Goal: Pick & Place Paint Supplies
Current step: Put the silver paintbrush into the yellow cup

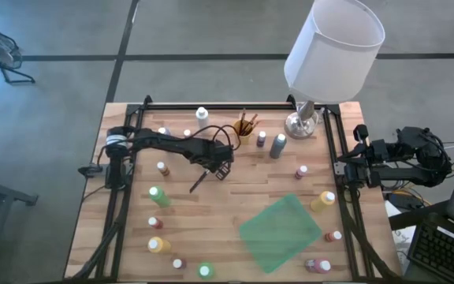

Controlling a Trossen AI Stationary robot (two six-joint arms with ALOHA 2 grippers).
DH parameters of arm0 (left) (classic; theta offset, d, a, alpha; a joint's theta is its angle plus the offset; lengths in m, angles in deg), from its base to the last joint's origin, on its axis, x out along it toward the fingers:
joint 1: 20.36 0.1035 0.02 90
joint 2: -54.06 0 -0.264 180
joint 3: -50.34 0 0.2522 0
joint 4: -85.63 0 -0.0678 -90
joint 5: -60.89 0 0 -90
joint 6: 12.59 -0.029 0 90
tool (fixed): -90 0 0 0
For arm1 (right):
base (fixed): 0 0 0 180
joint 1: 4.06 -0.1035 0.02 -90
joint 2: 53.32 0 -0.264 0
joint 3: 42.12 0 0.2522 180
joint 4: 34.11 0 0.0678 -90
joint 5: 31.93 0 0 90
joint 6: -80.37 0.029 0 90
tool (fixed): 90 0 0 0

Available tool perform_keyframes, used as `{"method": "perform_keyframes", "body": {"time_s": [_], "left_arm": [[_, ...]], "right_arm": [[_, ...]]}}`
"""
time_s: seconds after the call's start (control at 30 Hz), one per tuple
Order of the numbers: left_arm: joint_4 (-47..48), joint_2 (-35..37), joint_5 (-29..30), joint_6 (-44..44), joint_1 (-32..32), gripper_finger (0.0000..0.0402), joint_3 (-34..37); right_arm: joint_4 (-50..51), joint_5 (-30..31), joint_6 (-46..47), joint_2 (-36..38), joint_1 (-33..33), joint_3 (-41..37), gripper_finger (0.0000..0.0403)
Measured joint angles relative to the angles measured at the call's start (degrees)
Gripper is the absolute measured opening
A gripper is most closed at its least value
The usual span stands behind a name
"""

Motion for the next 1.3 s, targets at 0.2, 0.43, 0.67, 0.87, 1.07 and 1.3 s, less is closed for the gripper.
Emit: {"method": "perform_keyframes", "body": {"time_s": [0.2,0.43,0.67,0.87,1.07,1.3], "left_arm": [[-0.25,-1.47,-0.74,-0.42,0.27,0.0094,-0.21],[-0.20,-1.95,-1.25,-0.50,0.36,0.0094,-0.24],[0.81,-1.99,-1.40,-0.97,0.38,0.0094,-0.24],[1.37,-1.90,-1.54,-1.18,0.40,0.0079,-0.24],[1.58,-1.88,-1.81,-1.82,0.56,0.0037,-0.24],[2.00,-1.86,-1.62,-3.06,0.65,0.0005,-0.20]], "right_arm": [[0.00,0.00,0.01,0.00,0.00,0.01,0.0008],[0.00,0.00,0.00,0.00,0.01,0.00,0.0008],[0.00,0.00,-0.01,-0.01,0.01,0.00,0.0008],[0.00,0.00,0.00,0.00,0.01,0.00,0.0008],[0.00,0.00,0.01,0.01,0.01,0.00,0.0008],[0.00,0.00,0.01,0.00,0.01,0.00,0.0008]]}}
